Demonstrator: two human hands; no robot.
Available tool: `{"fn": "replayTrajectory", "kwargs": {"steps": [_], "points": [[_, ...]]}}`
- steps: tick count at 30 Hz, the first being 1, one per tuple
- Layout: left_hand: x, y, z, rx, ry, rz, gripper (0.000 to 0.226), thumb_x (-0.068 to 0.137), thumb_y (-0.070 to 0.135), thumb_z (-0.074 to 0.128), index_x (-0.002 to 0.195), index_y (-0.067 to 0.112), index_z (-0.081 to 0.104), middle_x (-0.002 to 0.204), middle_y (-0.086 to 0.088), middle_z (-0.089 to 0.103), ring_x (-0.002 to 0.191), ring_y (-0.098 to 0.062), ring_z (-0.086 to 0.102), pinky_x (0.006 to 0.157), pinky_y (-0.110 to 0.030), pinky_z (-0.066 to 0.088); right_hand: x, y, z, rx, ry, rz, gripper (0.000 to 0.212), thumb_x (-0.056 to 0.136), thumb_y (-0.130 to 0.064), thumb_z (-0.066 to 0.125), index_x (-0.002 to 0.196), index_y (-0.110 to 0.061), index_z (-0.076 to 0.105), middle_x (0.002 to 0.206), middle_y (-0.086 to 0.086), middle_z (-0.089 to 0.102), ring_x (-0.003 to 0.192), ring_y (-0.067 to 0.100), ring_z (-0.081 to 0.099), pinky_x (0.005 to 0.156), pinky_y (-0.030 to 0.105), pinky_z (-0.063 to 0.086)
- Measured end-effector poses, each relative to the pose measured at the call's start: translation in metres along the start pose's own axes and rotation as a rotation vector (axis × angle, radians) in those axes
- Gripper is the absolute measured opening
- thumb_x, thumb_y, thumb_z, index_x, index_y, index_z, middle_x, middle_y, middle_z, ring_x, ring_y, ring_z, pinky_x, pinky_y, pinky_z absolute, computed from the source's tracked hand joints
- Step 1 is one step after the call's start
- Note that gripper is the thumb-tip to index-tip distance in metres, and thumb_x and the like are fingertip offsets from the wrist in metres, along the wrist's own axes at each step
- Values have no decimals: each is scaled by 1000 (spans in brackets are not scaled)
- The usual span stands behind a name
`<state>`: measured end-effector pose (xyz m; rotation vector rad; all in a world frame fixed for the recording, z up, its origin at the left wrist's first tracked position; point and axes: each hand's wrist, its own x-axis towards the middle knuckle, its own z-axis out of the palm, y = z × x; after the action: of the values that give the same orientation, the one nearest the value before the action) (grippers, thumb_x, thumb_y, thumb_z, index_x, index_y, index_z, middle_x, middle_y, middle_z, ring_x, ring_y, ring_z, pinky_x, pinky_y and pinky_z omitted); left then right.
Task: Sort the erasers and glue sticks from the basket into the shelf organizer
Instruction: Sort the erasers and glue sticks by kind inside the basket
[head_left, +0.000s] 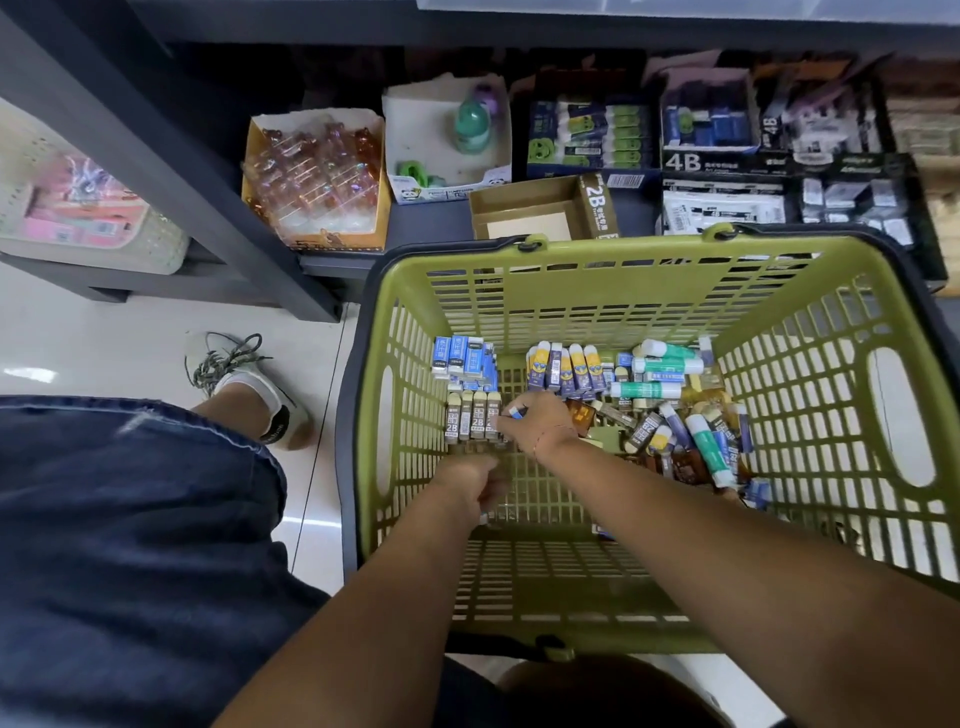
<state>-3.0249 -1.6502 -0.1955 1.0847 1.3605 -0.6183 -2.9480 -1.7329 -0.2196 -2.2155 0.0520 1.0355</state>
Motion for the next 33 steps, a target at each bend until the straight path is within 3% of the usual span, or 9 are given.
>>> {"fn": "replayTrajectory", "kwargs": {"steps": [3, 5, 7, 9, 12, 20, 27, 30, 33], "points": [[-3, -7, 10, 368, -93, 111, 16, 92, 7, 58, 106, 2, 64, 76, -8, 62, 60, -15, 53, 52, -26, 45, -8, 14, -18, 25, -181, -23, 22, 90, -32, 63, 97, -11, 64, 95, 6, 69, 75, 14, 60, 79, 29, 50], [-8, -13, 21, 568, -235, 195, 31, 91, 14, 62, 121, 10, 62, 104, -9, 66, 82, -17, 61, 74, -29, 52, -16, 29, -42, -29, -313, -18, 16, 94, -22, 58, 99, -8, 64, 80, 2, 65, 68, 11, 58, 68, 25, 50], [-16, -18, 36, 759, -365, 284, 40, 95, 19, 58, 134, 19, 54, 137, -5, 53, 116, -22, 54, 98, -29, 40, -21, 49, -70, -153, -384, 1, 17, 95, -13, 56, 105, -3, 65, 85, 5, 66, 78, 18, 64, 72, 26, 52], [-19, -22, 53, 880, -430, 386, 45, 96, 19, 56, 140, 21, 47, 149, -5, 41, 131, -26, 42, 99, -28, 31, -26, 66, -96, -271, -436, 18, 19, 94, -8, 56, 109, -5, 66, 101, 11, 69, 92, 23, 67, 76, 27, 53], [-19, -26, 78, 936, -467, 444, 58, 94, 17, 60, 147, 20, 37, 149, -6, 39, 133, -25, 40, 99, -29, 35, -29, 78, -117, -330, -512, 20, 23, 95, -10, 54, 114, -15, 65, 112, 5, 67, 91, 12, 66, 70, 19, 52], [-1, -37, 92, 1142, -417, 512, 86, 82, 20, 75, 151, 16, 23, 155, -5, 21, 139, -29, 31, 112, -36, 32, -23, 77, -128, -353, -617, -3, 28, 100, -8, 43, 124, -10, 57, 130, 6, 58, 78, 8, 64, 74, 25, 52], [9, -47, 100, 1114, -340, 664, 70, 76, 10, 78, 134, 12, 38, 136, -9, 39, 123, -26, 47, 100, -30, 41, -26, 81, -141, -295, -670, 109, 23, 101, -10, 44, 115, -13, 61, 121, 7, 63, 86, 12, 67, 76, 23, 55], [11, -48, 104, 958, -323, 570, 50, 78, 8, 77, 118, 13, 47, 116, -4, 55, 106, -22, 56, 83, -31, 50, -23, 79, -139, -339, -650, 224, 22, 99, -10, 47, 116, -3, 59, 108, 14, 60, 91, 24, 62, 85, 33, 52], [14, -47, 113, 843, -313, 438, 42, 76, 12, 80, 112, 10, 59, 109, -7, 64, 103, -24, 61, 82, -34, 54, -18, 77, -142, -393, -574, 309, 19, 98, -9, 47, 106, 2, 60, 104, 18, 59, 82, 24, 62, 72, 33, 53]]}}
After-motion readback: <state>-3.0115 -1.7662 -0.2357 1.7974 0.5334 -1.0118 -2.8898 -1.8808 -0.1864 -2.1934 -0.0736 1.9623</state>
